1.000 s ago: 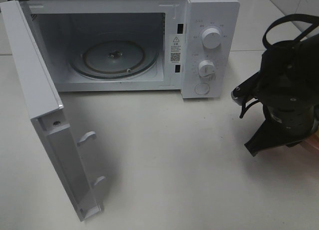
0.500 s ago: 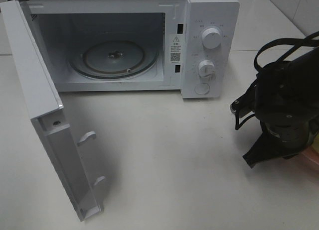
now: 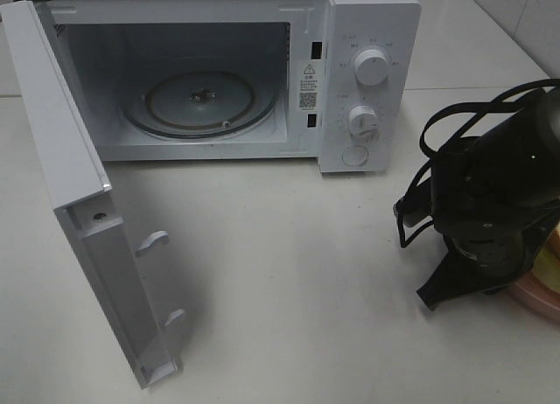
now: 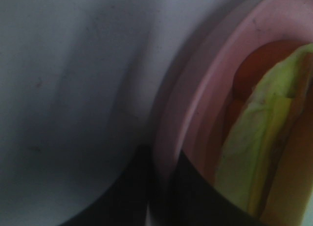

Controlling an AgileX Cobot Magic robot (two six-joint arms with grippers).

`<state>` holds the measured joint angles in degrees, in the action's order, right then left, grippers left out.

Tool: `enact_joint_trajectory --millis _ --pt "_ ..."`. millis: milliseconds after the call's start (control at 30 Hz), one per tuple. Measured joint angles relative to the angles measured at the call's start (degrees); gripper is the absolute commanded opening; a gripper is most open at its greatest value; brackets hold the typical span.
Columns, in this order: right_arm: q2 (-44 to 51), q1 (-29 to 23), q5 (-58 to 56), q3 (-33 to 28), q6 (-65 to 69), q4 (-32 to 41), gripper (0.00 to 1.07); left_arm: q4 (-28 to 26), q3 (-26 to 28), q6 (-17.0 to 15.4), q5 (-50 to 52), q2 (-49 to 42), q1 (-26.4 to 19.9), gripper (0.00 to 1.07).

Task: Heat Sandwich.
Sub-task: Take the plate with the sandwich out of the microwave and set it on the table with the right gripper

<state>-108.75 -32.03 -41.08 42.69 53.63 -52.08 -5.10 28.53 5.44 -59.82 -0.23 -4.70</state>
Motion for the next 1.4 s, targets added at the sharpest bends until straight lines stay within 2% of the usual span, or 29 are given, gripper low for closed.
enact_joint_trajectory --millis 333,433,467,567,800,933,1033,1400 --pt "0.0 0.0 -0.11 0.0 1.72 -2.75 0.18 0.0 0.0 0.0 0.0 0.0 0.0 0.97" --pt "0.0 0.0 -0.23 0.0 1.6 -2.41 0.3 0.0 0.0 0.0 0.0 0.0 0.0 0.97" --pt "0.0 0.0 -0.23 0.0 1.6 -2.41 0.3 0.0 0.0 0.0 0.0 0.0 0.0 0.97" --pt "0.0 0.0 0.06 0.0 -0.4 -0.74 0.44 0.0 0.0 0.0 0.0 0.0 0.0 0.97" --pt "0.8 0.0 -0.17 0.0 -2.12 -0.06 0.56 0.0 0.0 0.0 0.0 0.0 0.0 0.97" --pt "0.97 0.11 -0.97 0.0 -2.23 -0.06 0.71 0.0 0.0 0.0 0.0 0.0 0.0 0.97" --pt "1.32 0.11 -1.66 0.0 -2.29 -0.11 0.75 0.0 0.0 0.0 0.0 0.0 0.0 0.97" --pt "2.12 0.11 -1.89 0.0 -2.41 0.52 0.76 0.0 0.0 0.0 0.0 0.0 0.0 0.97"
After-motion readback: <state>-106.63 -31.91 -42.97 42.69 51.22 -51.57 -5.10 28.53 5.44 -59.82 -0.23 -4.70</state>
